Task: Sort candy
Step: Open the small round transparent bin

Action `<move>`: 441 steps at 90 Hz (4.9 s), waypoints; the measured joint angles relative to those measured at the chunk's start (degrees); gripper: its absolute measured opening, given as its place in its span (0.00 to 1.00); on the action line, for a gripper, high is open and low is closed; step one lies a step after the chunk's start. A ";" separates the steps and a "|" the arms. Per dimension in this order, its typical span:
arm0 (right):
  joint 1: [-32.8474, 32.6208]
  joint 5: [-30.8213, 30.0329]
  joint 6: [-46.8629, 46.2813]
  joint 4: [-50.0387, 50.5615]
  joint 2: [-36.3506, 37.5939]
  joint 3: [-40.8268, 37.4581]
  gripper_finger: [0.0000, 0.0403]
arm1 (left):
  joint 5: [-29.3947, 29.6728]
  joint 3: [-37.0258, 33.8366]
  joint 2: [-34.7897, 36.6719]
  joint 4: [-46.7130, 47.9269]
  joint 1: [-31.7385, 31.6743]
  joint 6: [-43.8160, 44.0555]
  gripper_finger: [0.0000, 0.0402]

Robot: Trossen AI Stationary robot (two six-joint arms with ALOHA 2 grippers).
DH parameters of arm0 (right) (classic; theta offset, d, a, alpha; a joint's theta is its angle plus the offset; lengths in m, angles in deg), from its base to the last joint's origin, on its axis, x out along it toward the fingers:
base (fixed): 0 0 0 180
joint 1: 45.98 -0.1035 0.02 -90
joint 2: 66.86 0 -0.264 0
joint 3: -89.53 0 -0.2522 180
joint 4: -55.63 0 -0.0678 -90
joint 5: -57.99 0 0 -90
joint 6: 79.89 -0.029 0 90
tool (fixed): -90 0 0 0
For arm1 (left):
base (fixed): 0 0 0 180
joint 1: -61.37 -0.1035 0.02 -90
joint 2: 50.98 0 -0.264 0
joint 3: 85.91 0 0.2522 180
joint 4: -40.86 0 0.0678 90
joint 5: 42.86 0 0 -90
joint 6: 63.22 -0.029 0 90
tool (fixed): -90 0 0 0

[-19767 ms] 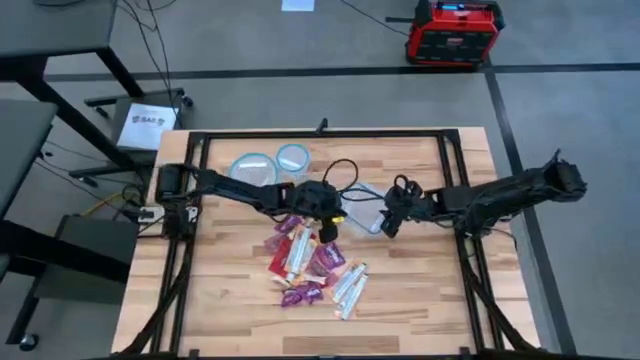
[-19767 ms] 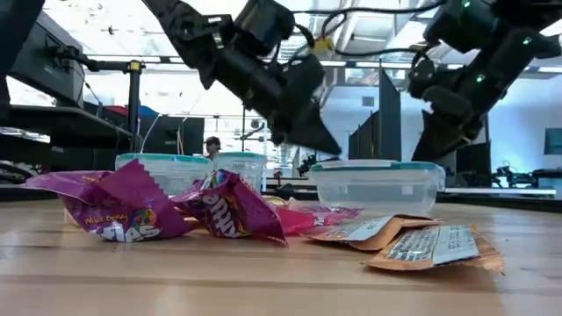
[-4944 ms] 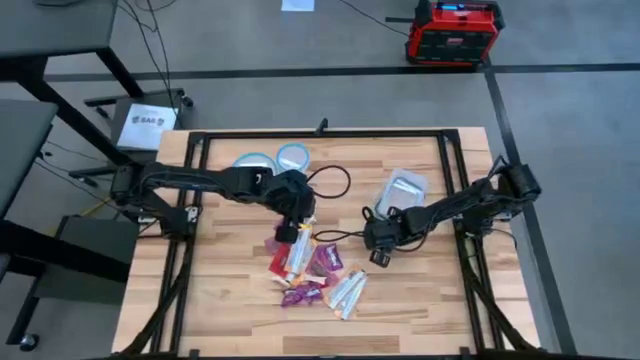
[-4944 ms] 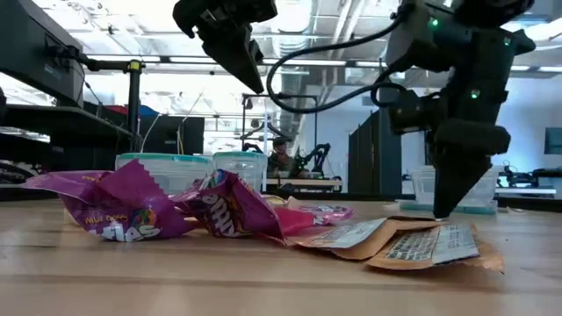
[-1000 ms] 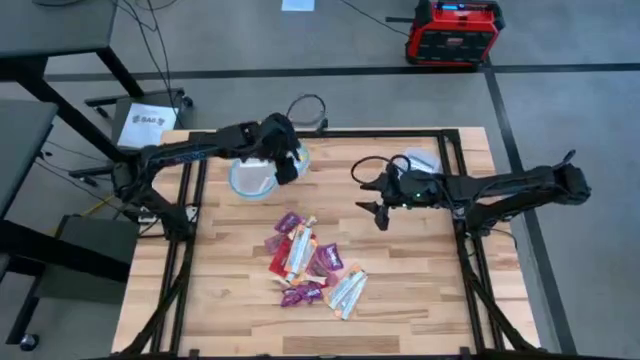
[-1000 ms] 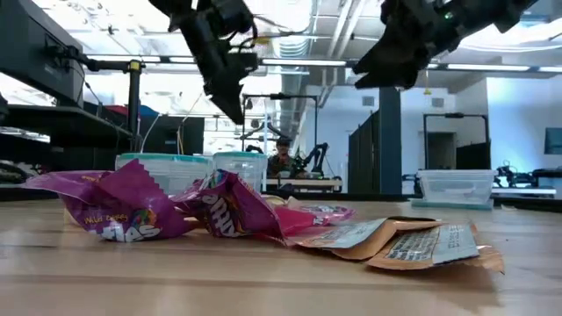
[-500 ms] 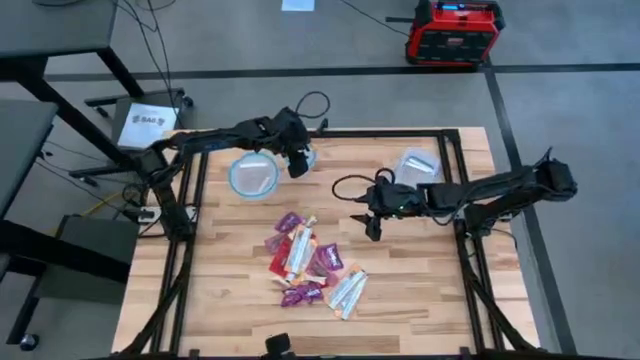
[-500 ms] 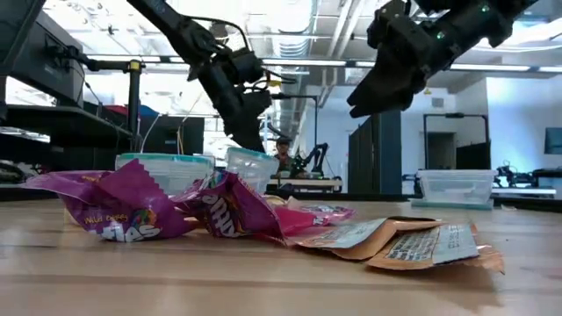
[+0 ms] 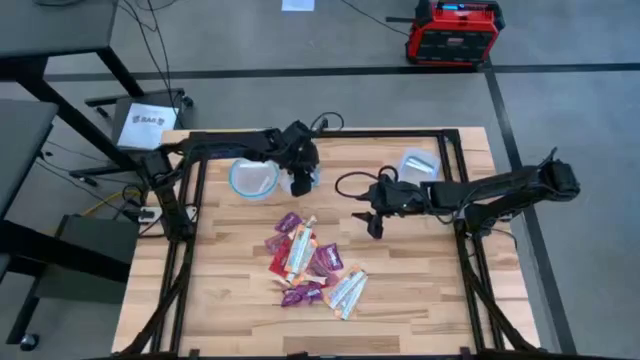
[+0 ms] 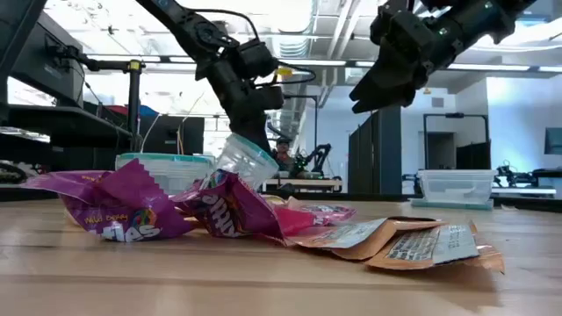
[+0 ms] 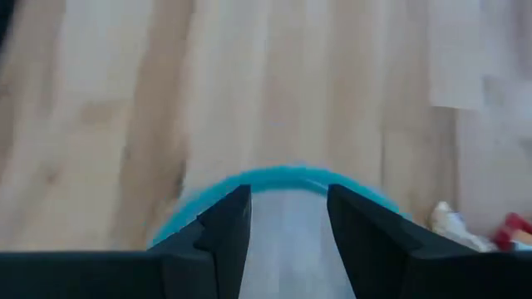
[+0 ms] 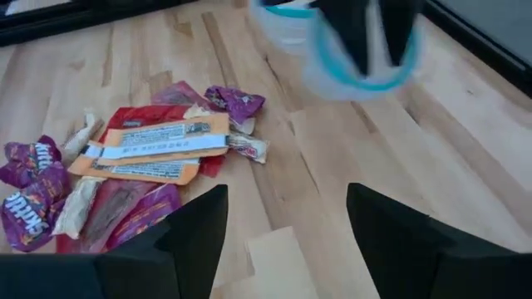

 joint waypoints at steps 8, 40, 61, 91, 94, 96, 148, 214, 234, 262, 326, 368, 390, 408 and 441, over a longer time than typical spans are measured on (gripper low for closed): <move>-0.02 0.00 0.55 0.48 0.82 0.00 0.58 | 0.90 2.09 2.74 0.85 0.56 0.05 0.37; 0.33 -0.46 0.77 1.60 1.24 0.00 0.58 | 6.59 2.57 7.46 8.20 -4.28 0.51 0.37; 0.07 -0.38 -1.47 -0.67 -1.15 -1.40 0.58 | 5.13 2.50 6.71 14.51 -1.29 2.65 0.37; -1.81 0.07 -5.45 -8.61 -9.97 -4.28 0.58 | 4.94 2.52 6.71 24.23 5.91 6.28 0.37; -2.32 0.08 -5.44 -9.09 -10.88 -4.28 0.58 | 4.88 2.52 6.71 24.74 6.82 6.61 0.37; -2.69 0.08 -5.43 -9.39 -11.46 -4.28 0.58 | 4.85 2.52 6.71 24.98 7.41 6.66 0.37; -5.03 0.07 -5.40 -16.87 -15.72 -4.26 0.58 | 5.24 -6.23 7.24 10.84 14.95 7.60 0.32; -3.02 -1.48 -4.33 -17.13 -15.75 -4.26 0.58 | 2.91 -10.48 5.98 -4.29 15.86 5.11 0.32; -3.21 -1.48 -4.32 -16.98 -15.75 -4.26 0.58 | 2.52 -10.42 3.82 -6.18 16.37 5.21 0.32; -3.19 -1.48 -4.36 -17.23 -15.77 -5.05 0.58 | -0.23 -10.53 0.21 -10.40 16.37 5.15 0.32; -2.31 -1.45 -4.28 -17.16 -15.77 -5.84 0.58 | 6.15 -3.42 3.04 -1.24 15.87 -0.77 0.32; -2.25 -1.91 -3.91 -16.80 -15.77 -5.84 0.58 | 11.49 -3.25 3.59 -2.09 14.92 -5.71 0.32; -1.88 -2.33 -3.02 -17.53 -15.77 -5.81 0.58 | 3.96 -4.47 2.93 -4.35 13.15 -5.04 0.32; -1.01 -2.69 -1.38 -19.96 -15.72 -5.76 0.58 | 0.28 -11.29 2.98 -11.37 11.76 -1.64 0.32; 3.04 0.12 -0.25 -24.55 -15.73 -5.71 0.58 | -0.34 -17.67 2.72 -23.26 11.97 3.14 0.32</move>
